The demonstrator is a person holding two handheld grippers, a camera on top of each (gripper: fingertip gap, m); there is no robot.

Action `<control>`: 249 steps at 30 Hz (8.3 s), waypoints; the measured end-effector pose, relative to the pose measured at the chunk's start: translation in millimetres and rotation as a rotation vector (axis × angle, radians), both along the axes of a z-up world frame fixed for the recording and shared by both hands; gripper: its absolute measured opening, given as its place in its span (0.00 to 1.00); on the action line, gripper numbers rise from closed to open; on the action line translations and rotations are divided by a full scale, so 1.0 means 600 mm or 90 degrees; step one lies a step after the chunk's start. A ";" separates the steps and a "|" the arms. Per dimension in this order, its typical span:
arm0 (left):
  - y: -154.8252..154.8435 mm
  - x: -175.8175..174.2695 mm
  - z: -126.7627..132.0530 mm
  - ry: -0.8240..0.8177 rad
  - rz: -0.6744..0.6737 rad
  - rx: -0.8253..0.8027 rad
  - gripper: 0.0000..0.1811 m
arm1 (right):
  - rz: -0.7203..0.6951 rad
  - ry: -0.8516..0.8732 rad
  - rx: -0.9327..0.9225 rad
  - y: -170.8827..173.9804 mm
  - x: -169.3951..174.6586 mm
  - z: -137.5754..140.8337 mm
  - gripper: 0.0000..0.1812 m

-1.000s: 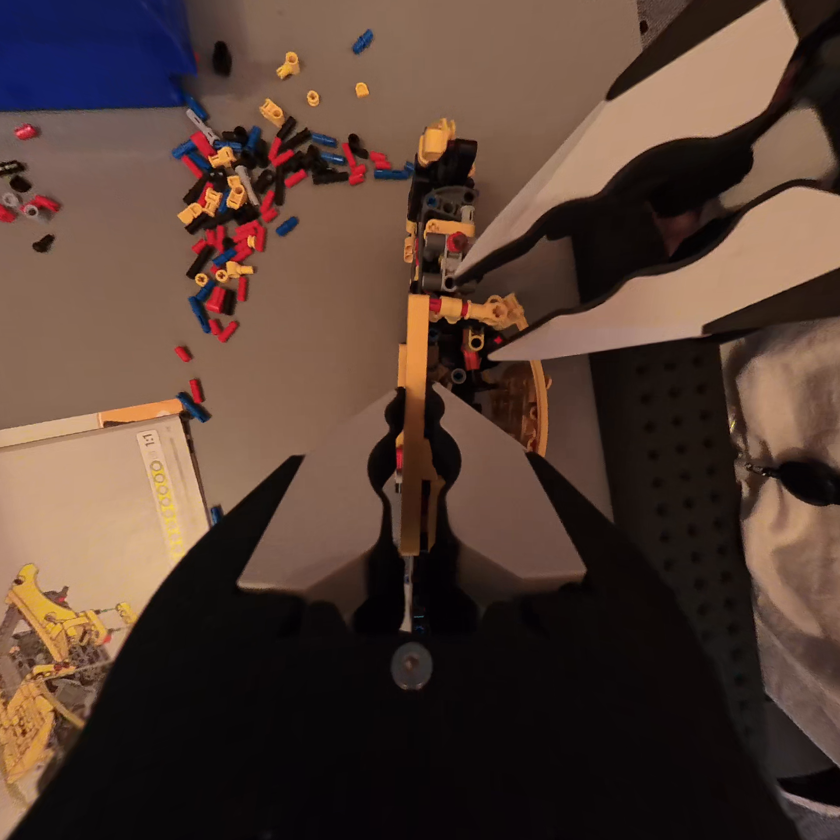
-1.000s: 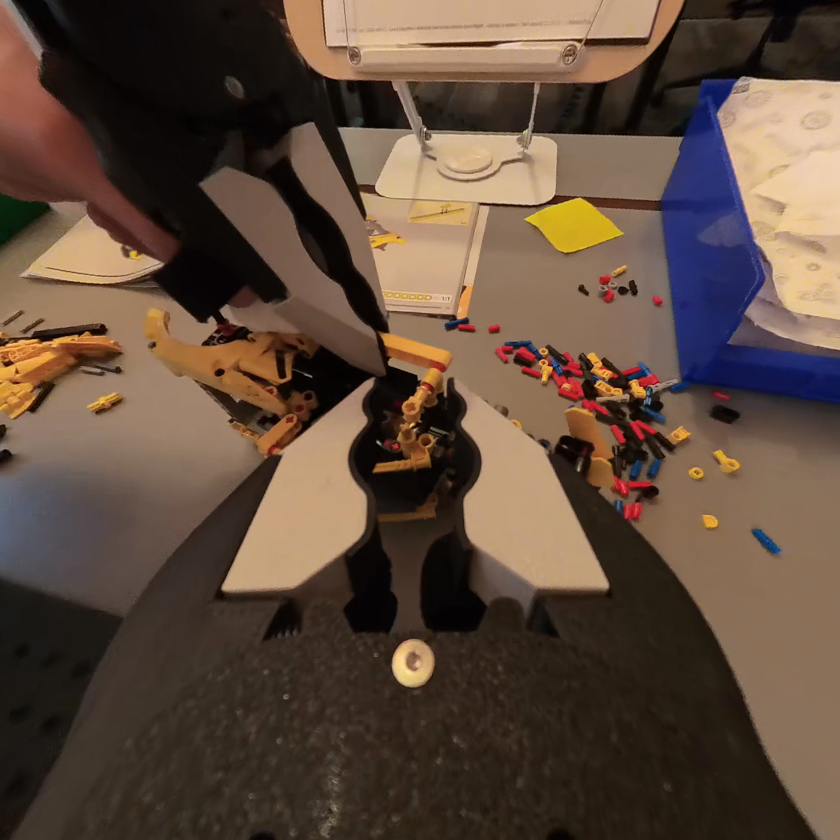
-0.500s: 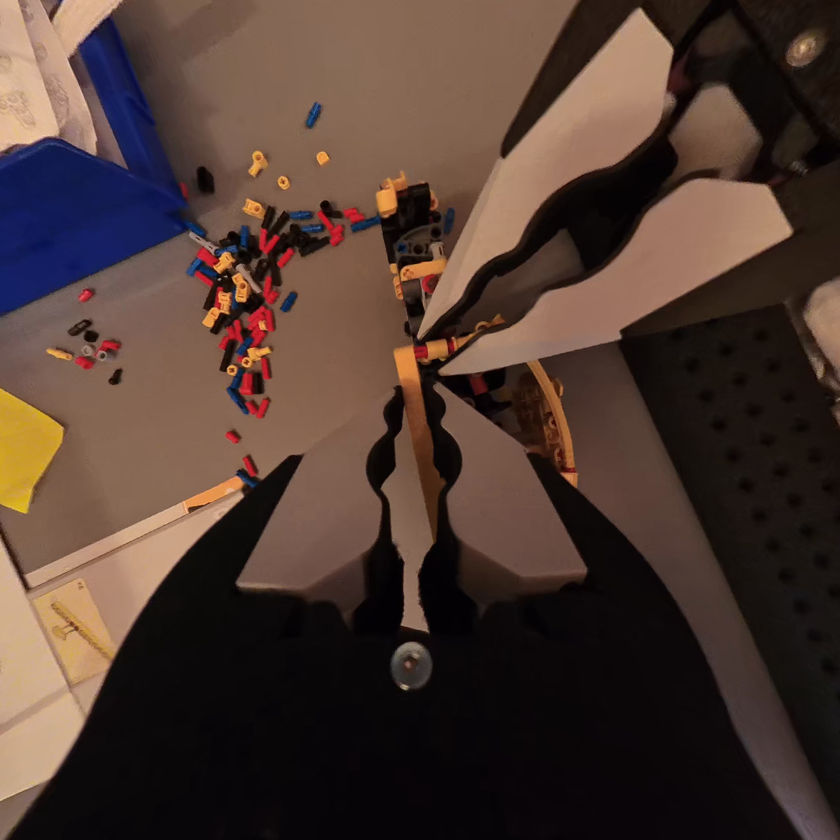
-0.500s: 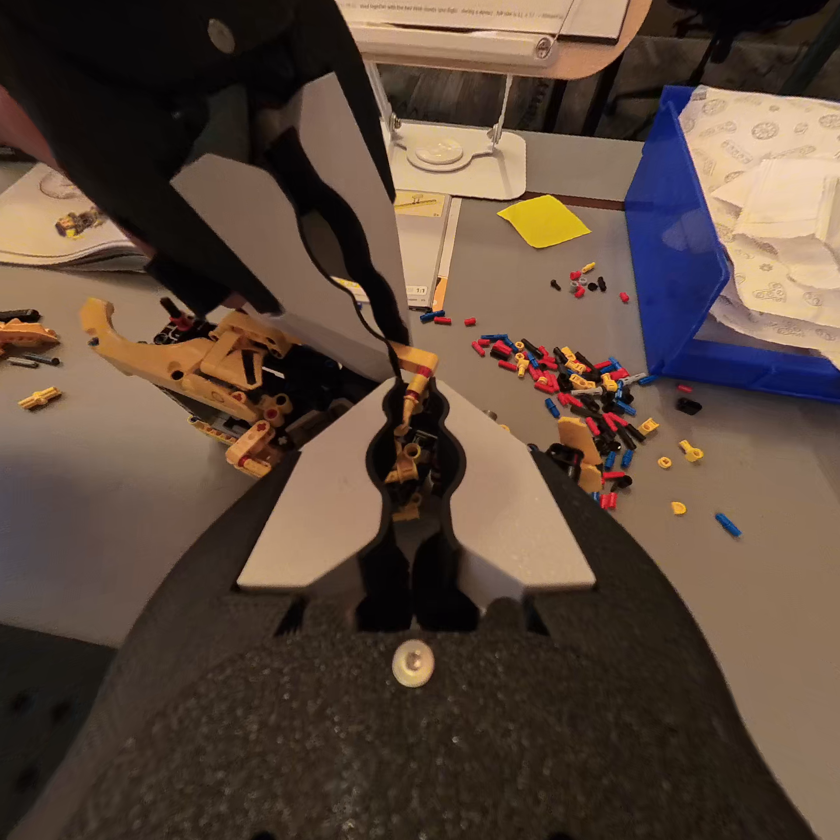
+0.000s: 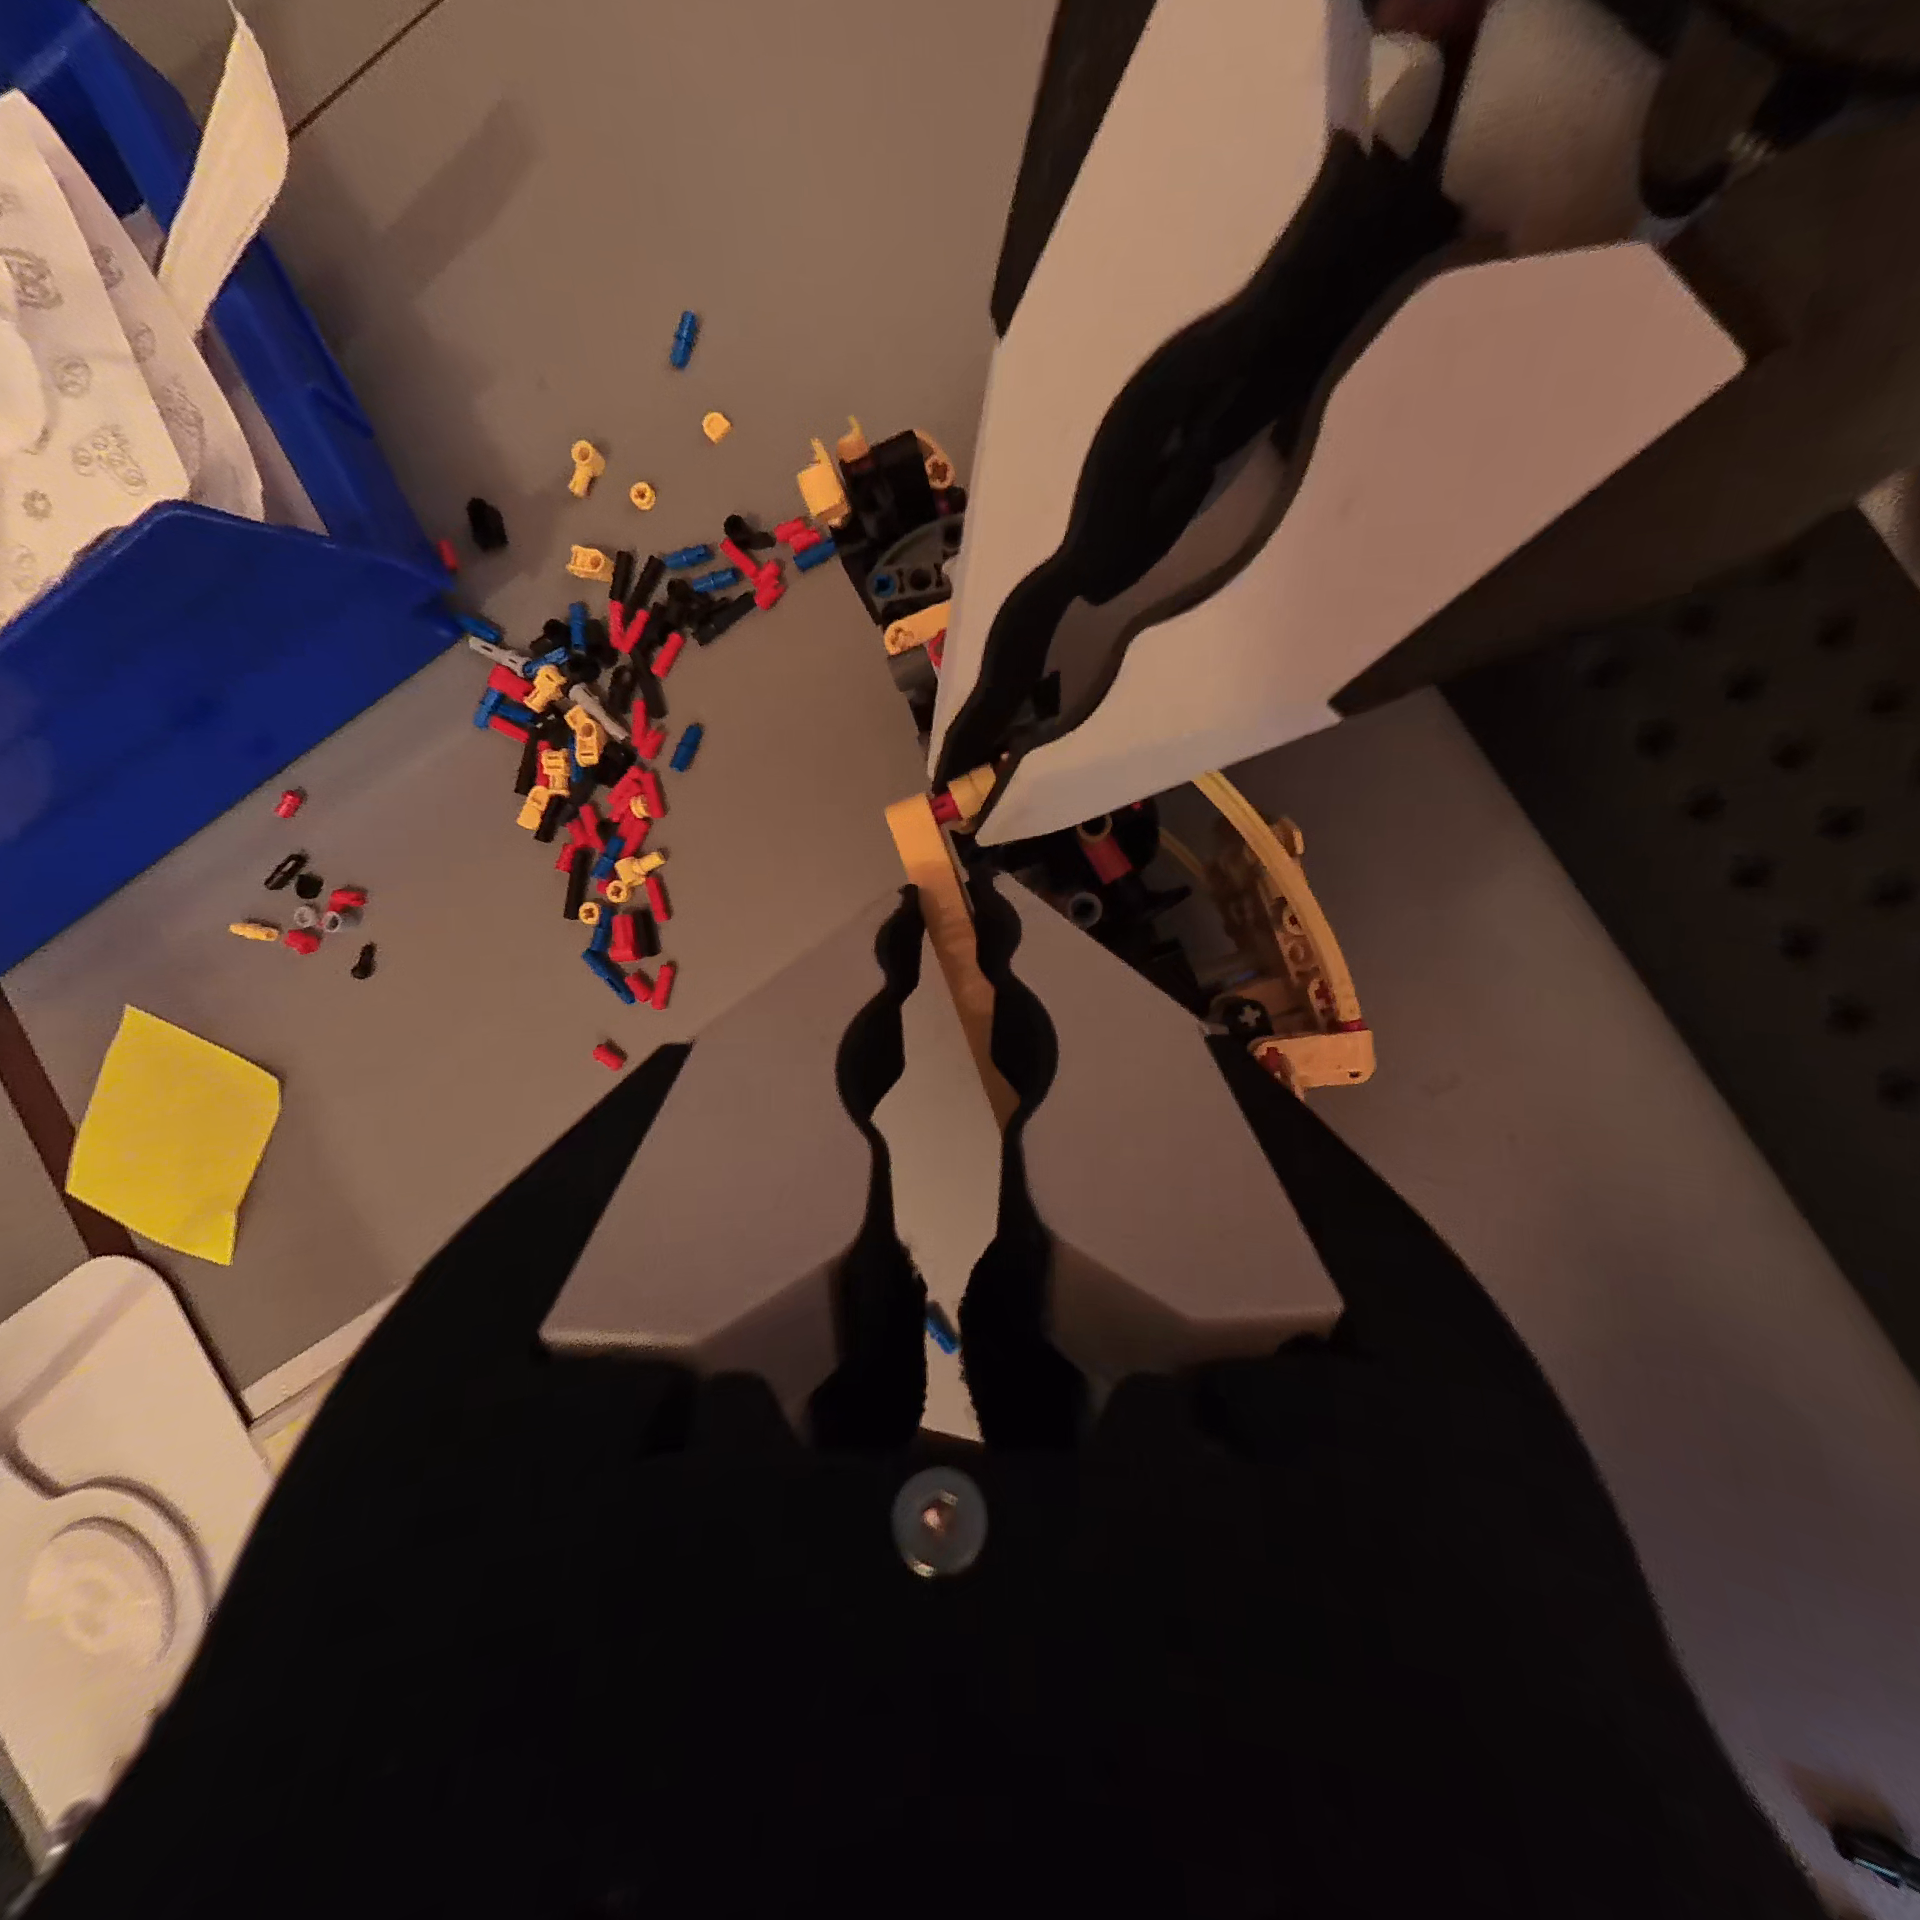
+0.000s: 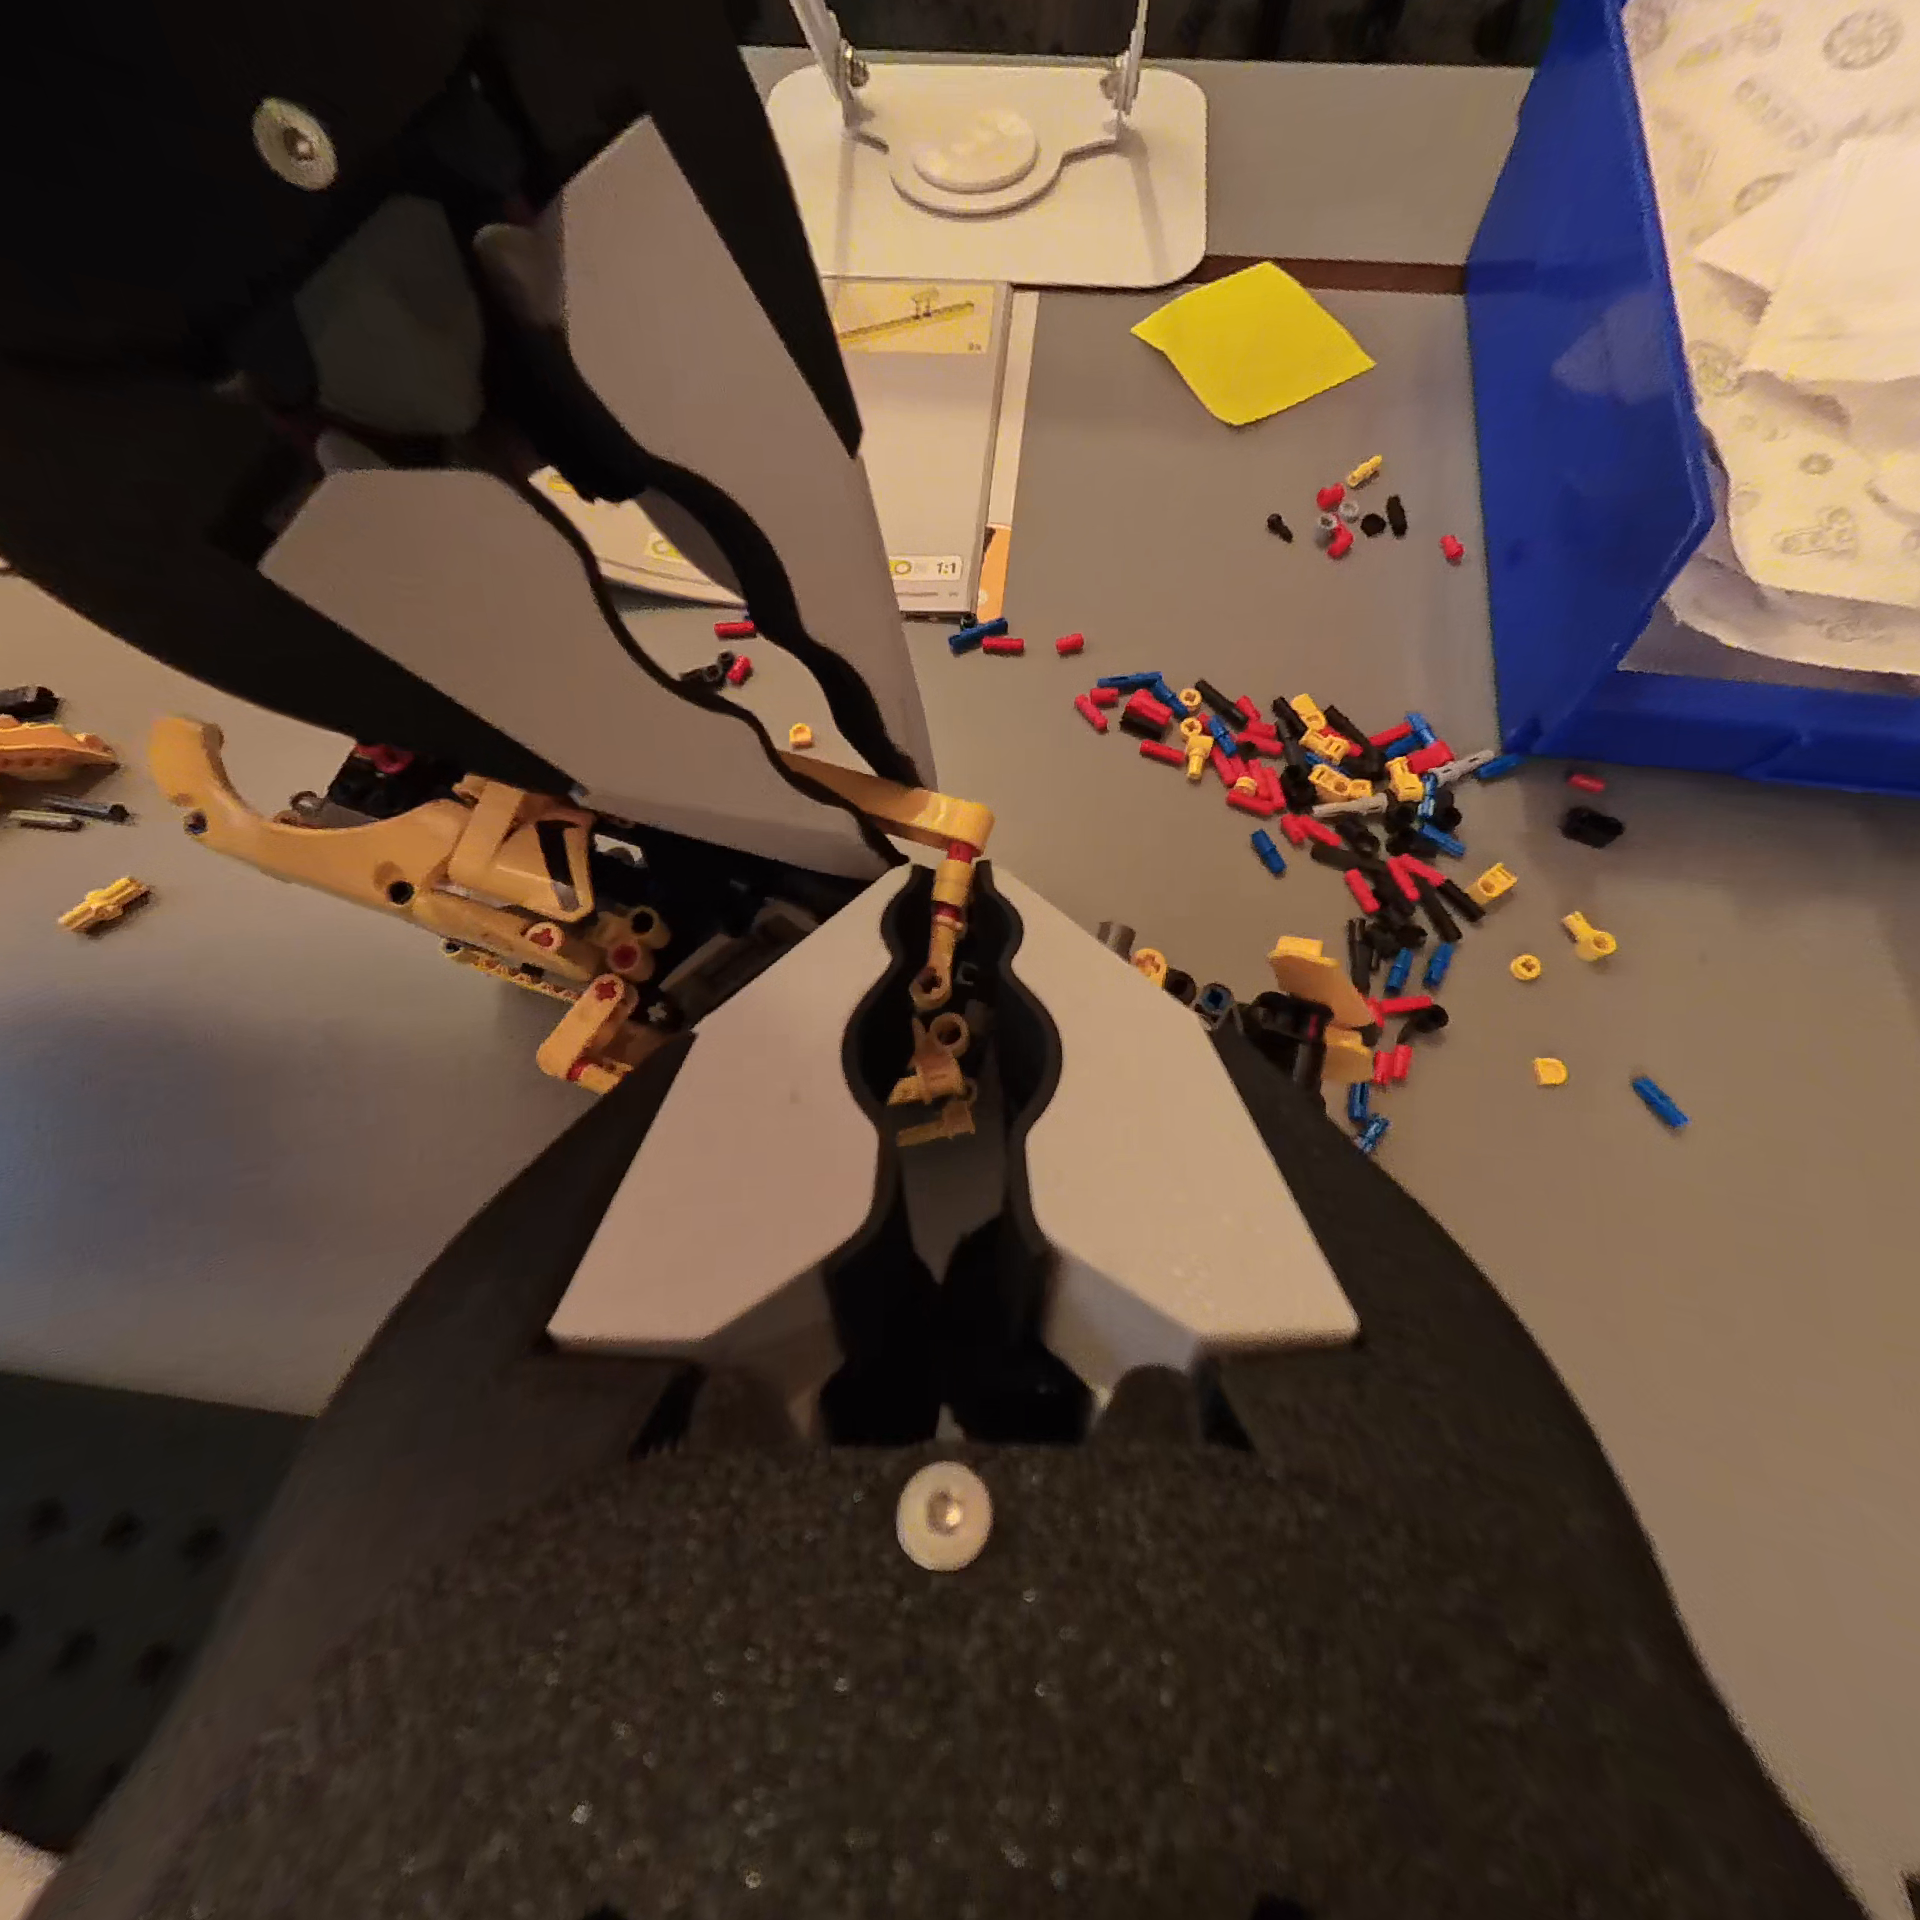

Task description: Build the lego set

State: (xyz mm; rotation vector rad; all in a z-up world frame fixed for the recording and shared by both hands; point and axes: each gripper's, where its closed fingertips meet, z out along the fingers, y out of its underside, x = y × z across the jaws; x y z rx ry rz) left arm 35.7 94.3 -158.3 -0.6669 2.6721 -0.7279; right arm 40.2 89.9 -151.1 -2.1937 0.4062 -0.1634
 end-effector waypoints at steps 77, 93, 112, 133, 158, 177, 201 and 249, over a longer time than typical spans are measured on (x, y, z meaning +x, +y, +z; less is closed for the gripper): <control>-0.006 -0.007 0.000 0.072 0.051 -0.093 0.05 | 0.768 -0.034 -0.035 -0.010 -0.015 -0.004 0.23; -0.006 -0.008 0.000 0.060 0.056 -0.093 0.05 | 0.776 -0.018 -0.014 -0.007 -0.024 0.010 0.24; 0.000 -0.011 0.016 -0.040 0.099 -0.030 0.25 | 0.757 0.067 0.050 -0.001 -0.019 0.025 0.26; -0.043 -0.014 0.012 -0.052 0.121 -0.098 0.24 | 0.671 -0.085 0.052 -0.017 -0.031 -0.018 0.28; -0.046 -0.009 0.017 -0.041 0.103 -0.137 0.20 | 0.741 -0.060 0.087 -0.026 -0.009 0.003 0.24; -0.043 -0.011 0.015 -0.030 0.133 -0.139 0.19 | 0.737 0.018 0.078 -0.026 -0.022 -0.001 0.19; -0.037 -0.010 0.014 -0.044 0.114 -0.151 0.13 | 0.659 0.031 0.080 -0.033 -0.016 0.014 0.21; 0.019 0.031 0.007 -0.063 0.390 -0.193 0.04 | 0.021 -0.064 0.162 0.001 0.013 0.006 0.04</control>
